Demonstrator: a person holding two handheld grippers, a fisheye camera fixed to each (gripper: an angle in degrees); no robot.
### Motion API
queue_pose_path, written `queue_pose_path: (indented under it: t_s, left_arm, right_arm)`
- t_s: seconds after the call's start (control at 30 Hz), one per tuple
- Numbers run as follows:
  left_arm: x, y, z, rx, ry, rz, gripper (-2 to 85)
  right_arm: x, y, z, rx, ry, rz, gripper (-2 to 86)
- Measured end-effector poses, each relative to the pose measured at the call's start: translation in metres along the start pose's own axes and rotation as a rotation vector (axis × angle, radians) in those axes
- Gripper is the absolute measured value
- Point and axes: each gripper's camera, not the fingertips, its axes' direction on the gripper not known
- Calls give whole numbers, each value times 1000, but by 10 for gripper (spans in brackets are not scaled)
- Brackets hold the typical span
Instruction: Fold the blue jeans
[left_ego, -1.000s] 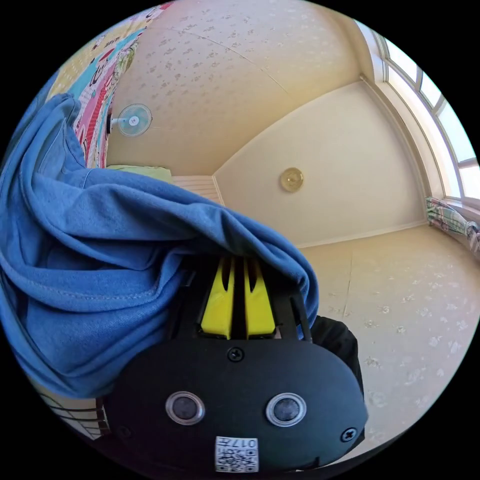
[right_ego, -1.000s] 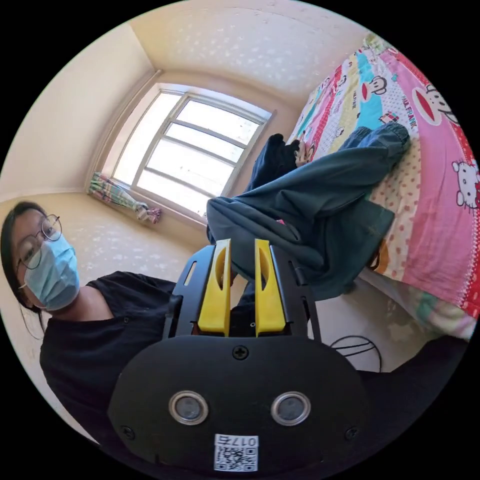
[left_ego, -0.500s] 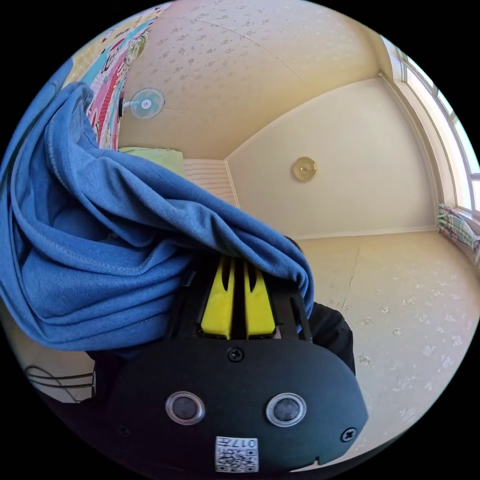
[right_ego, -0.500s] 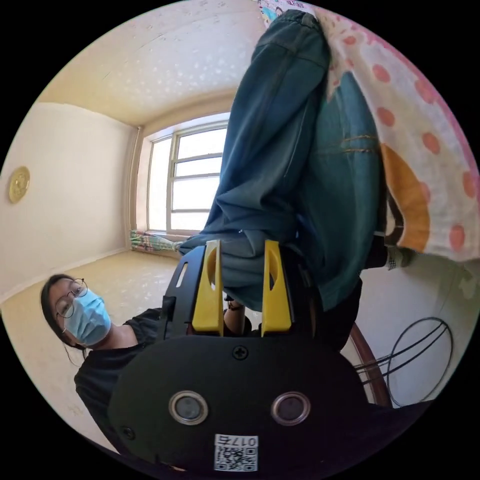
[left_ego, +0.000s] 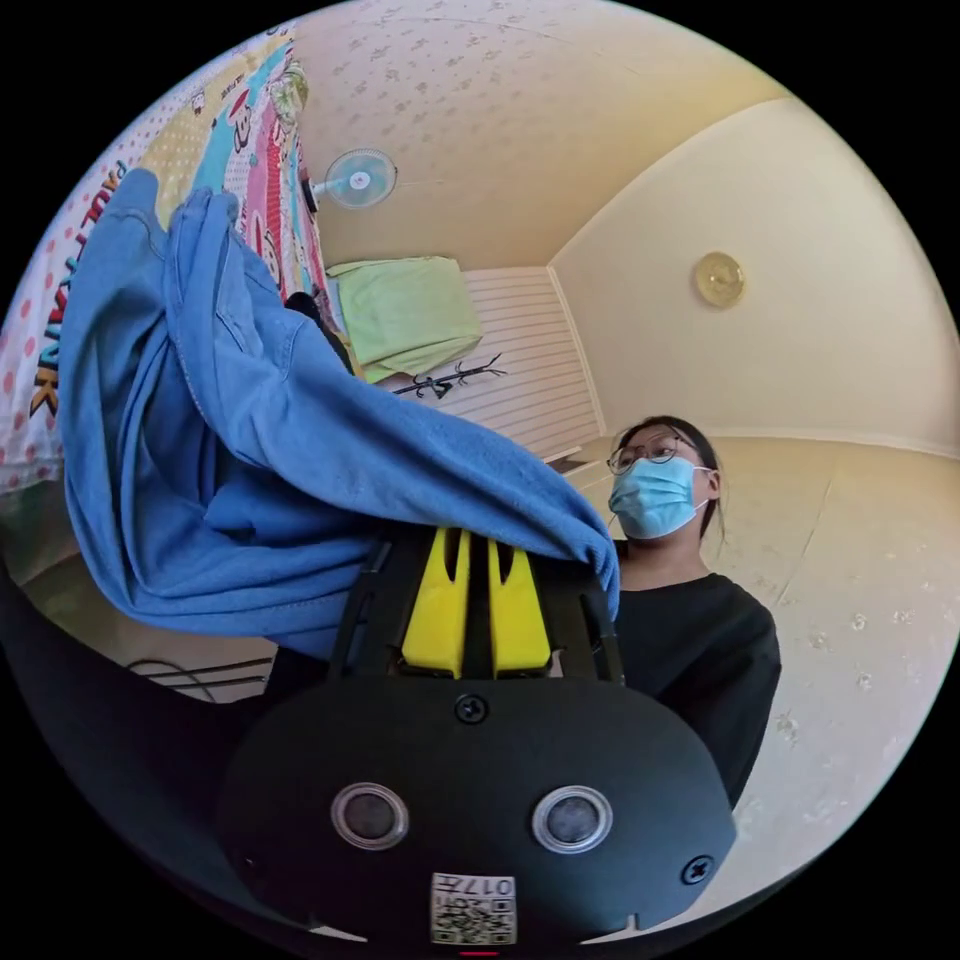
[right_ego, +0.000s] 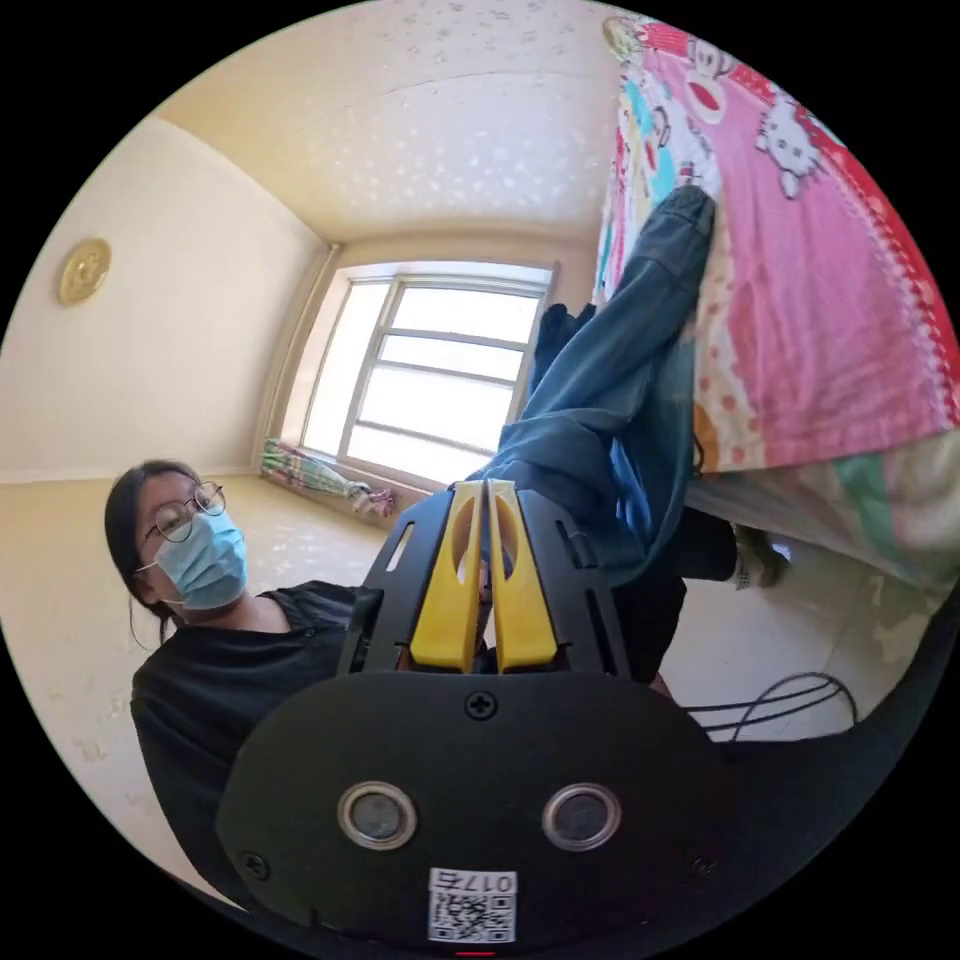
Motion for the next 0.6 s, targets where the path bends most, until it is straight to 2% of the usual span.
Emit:
queue_pose_path:
  t_s: [0.13,0.27,0.3,0.33,0.4,0.47,0.57,0.6]
  left_arm:
    - [-14,1,25,-18,-35,-11,-7]
    - [-24,-4,52,-60,-70,-12,-6]
    - [-28,-6,58,-64,-100,-24,-6]
    - [-32,-7,62,-64,-120,-41,-6]
    - [-36,-9,68,-76,-168,-67,-6]
    - [-40,-10,75,-106,-252,-96,-5]
    - [-43,-11,84,-145,-435,-143,-5]
    - [-42,-9,83,-145,-504,-157,-5]
  right_arm:
    - [-9,16,-18,113,-135,-63,7]
    - [-18,11,-9,11,198,14,6]
    - [-24,12,-7,5,227,-10,6]
    - [-26,12,-7,6,199,-28,7]
    - [-30,13,-11,30,-29,-122,7]
    - [-28,15,-16,49,-162,-170,8]
    - [-34,20,-19,58,-246,-279,8]
    - [-36,25,-27,121,-449,-384,9]
